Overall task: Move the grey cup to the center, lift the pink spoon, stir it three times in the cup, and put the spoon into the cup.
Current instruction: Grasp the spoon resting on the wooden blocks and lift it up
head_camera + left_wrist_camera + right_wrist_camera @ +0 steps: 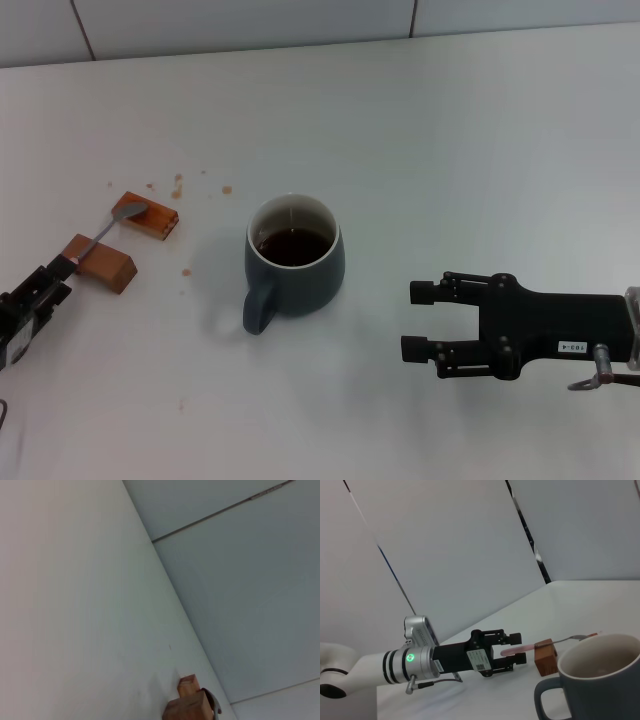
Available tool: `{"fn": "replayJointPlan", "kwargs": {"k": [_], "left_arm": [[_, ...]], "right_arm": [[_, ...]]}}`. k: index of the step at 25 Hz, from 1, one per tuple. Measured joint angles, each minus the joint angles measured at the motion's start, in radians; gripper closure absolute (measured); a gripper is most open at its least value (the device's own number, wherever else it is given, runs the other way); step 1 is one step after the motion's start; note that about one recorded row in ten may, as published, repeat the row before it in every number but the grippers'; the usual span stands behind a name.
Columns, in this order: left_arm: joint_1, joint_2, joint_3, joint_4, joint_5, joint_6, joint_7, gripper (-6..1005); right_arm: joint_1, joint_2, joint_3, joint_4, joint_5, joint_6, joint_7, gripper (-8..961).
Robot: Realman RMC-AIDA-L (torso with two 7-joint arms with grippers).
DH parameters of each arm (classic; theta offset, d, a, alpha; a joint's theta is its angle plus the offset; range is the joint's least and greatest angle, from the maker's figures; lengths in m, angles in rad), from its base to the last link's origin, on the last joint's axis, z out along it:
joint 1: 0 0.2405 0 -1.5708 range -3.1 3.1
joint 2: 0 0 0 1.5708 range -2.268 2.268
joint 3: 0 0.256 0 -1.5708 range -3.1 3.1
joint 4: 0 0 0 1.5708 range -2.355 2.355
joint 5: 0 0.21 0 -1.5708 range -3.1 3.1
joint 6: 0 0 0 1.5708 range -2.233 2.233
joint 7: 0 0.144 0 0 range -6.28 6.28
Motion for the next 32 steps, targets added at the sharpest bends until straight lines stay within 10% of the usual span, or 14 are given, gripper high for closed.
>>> {"fn": "replayJointPlan", "kwargs": {"k": [32], "left_arm": [[-0.013, 0.000, 0.006, -0.025, 0.006, -0.001, -0.022, 582]], "right_arm": [[0.002, 0.000, 0.000, 0.000, -0.004, 0.000, 0.000, 135]]}}
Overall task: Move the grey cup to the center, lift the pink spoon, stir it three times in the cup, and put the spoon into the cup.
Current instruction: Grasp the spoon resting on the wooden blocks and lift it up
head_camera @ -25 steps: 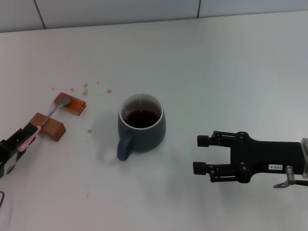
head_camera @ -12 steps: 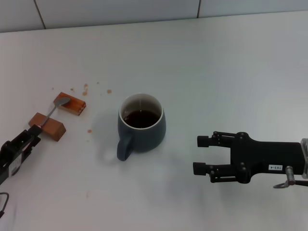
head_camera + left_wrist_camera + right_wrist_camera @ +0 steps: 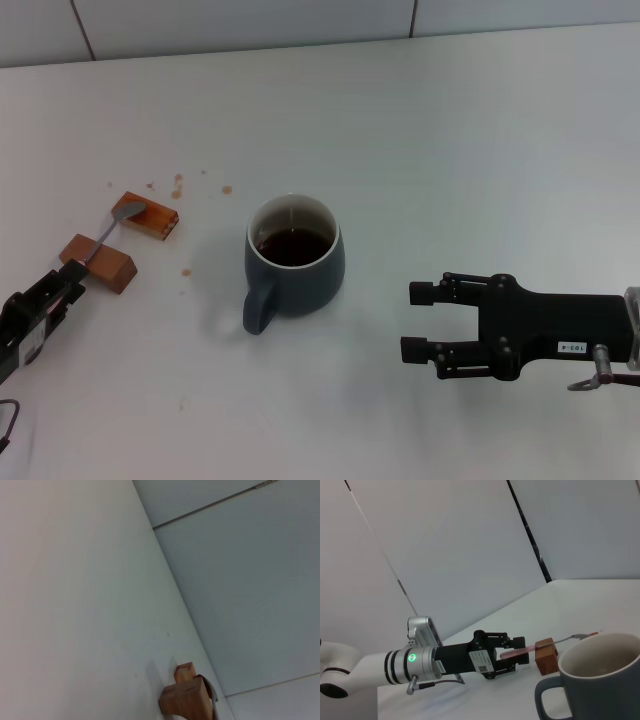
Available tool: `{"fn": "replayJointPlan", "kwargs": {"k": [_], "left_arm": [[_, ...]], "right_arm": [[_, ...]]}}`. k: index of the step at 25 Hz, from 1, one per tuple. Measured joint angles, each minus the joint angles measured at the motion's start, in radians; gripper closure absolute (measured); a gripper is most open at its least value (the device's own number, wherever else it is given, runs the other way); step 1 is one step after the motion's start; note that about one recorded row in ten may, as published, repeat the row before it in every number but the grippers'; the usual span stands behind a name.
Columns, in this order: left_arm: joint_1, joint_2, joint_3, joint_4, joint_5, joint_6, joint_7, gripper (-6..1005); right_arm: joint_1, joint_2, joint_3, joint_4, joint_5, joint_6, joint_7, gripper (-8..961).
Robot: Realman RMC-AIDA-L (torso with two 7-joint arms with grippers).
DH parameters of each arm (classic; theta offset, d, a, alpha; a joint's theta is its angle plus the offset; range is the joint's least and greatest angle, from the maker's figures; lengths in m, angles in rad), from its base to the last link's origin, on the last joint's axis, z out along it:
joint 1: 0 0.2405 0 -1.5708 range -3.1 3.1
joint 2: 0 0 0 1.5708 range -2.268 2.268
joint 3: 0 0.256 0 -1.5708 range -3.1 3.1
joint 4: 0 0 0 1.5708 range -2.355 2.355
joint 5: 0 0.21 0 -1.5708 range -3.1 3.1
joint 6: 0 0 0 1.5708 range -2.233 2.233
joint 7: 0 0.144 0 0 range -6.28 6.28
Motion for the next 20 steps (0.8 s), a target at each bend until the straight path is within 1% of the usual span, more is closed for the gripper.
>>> {"fn": "replayJointPlan", "kwargs": {"k": [8, 9, 20], "left_arm": [[-0.001, -0.001, -0.001, 0.000, 0.000, -0.001, 0.000, 608], [-0.001, -0.001, -0.001, 0.000, 0.000, -0.001, 0.000, 669], [-0.002, -0.003, -0.004, -0.028, 0.000, -0.001, -0.001, 661]], "right_arm": [[0.000, 0.000, 0.000, 0.000, 0.000, 0.001, 0.001, 134], [0.000, 0.000, 0.000, 0.000, 0.000, 0.001, 0.002, 135], [0.000, 0.000, 0.000, 0.002, 0.000, 0.002, 0.003, 135]]}}
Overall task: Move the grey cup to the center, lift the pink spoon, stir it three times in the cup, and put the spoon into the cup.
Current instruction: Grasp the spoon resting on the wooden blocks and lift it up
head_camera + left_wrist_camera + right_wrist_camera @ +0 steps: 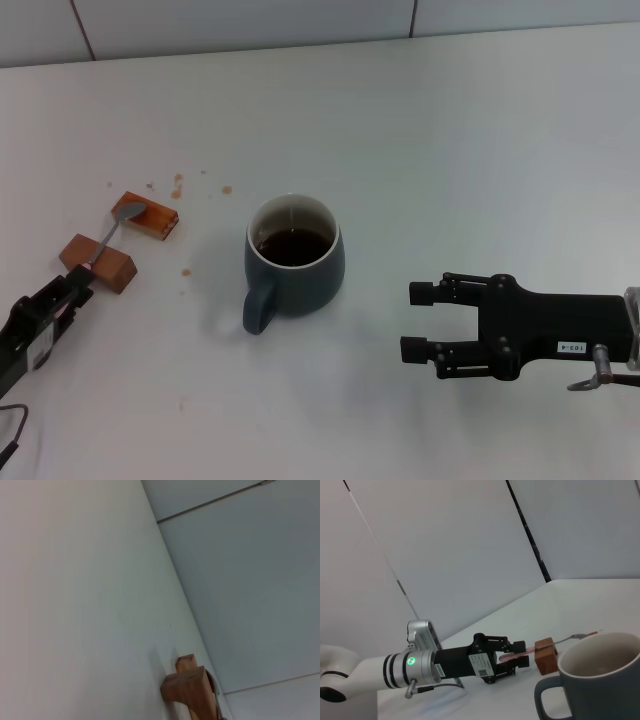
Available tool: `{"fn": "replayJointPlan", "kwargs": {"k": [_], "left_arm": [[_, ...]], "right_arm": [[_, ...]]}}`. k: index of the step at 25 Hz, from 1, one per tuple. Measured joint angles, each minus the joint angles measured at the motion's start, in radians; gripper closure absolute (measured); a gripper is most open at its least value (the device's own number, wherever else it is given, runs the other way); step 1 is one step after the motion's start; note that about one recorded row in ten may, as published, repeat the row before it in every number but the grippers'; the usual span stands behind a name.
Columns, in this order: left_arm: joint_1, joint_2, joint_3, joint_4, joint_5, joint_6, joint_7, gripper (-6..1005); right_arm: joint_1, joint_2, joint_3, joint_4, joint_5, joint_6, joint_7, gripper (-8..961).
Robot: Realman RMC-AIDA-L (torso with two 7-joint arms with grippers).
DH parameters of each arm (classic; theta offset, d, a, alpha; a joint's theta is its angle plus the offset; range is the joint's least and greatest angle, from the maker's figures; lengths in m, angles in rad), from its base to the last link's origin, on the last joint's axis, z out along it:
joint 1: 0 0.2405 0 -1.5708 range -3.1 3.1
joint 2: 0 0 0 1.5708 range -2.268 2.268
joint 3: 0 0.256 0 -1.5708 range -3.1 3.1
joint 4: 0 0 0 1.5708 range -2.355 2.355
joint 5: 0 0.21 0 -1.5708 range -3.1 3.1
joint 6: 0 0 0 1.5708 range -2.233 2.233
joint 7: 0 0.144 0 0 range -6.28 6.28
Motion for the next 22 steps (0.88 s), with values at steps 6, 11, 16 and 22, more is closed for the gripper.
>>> {"fn": "replayJointPlan", "kwargs": {"k": [6, 11, 16, 22], "left_arm": [[0.000, -0.001, -0.001, -0.002, -0.003, 0.000, 0.000, 657], [0.001, -0.001, -0.002, -0.005, -0.007, 0.000, 0.000, 658], [-0.001, -0.001, -0.002, -0.010, -0.005, 0.000, 0.001, 665], [-0.002, -0.001, -0.002, -0.011, -0.007, 0.000, 0.002, 672]], "right_arm": [[0.000, 0.000, -0.001, -0.001, 0.000, 0.000, 0.001, 135], [0.000, 0.000, -0.002, -0.001, 0.000, 0.001, 0.002, 134], [0.000, 0.000, -0.002, 0.000, 0.000, 0.002, 0.002, 134], [0.000, 0.000, -0.003, -0.001, 0.000, 0.002, 0.002, 134]]}}
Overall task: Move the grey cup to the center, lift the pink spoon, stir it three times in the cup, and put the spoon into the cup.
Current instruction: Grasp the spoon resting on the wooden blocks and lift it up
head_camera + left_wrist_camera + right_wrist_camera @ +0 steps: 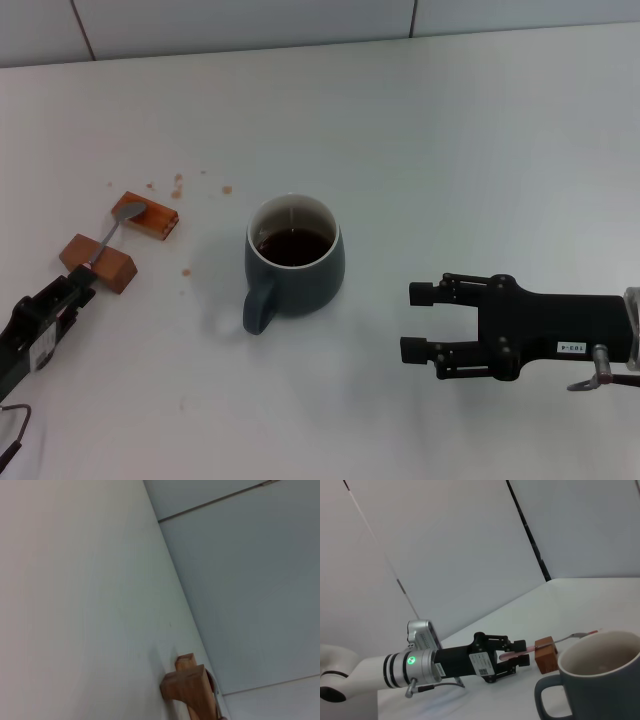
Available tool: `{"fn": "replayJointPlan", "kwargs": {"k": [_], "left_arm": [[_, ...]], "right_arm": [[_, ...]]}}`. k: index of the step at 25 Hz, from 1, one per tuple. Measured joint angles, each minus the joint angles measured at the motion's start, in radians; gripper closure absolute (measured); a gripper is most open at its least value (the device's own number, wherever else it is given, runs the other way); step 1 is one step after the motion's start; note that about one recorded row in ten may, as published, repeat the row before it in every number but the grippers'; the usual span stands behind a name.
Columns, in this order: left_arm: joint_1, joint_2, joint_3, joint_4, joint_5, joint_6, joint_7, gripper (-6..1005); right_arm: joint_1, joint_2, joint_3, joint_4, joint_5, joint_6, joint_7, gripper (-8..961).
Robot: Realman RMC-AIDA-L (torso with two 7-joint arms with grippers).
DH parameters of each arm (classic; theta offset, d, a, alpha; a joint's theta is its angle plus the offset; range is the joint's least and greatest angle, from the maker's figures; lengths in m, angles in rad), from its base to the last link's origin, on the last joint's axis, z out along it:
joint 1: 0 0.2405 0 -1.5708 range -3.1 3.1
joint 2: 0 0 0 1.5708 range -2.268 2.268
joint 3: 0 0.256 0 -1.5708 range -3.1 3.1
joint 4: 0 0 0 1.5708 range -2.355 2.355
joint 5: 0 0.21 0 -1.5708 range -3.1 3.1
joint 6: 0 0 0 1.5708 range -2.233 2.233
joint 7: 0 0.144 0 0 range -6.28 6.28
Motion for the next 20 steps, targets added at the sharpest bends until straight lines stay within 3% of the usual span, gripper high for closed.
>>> {"fn": "replayJointPlan", "kwargs": {"k": [13, 20], "left_arm": [[-0.002, 0.000, -0.002, 0.001, 0.003, -0.002, -0.002, 684], [-0.006, 0.000, 0.000, 0.001, 0.005, -0.010, 0.003, 789]], "right_arm": [[0.001, 0.000, -0.023, -0.003, 0.005, 0.009, 0.009, 135], [0.003, 0.000, -0.023, -0.003, 0.006, 0.009, 0.010, 135]]}}
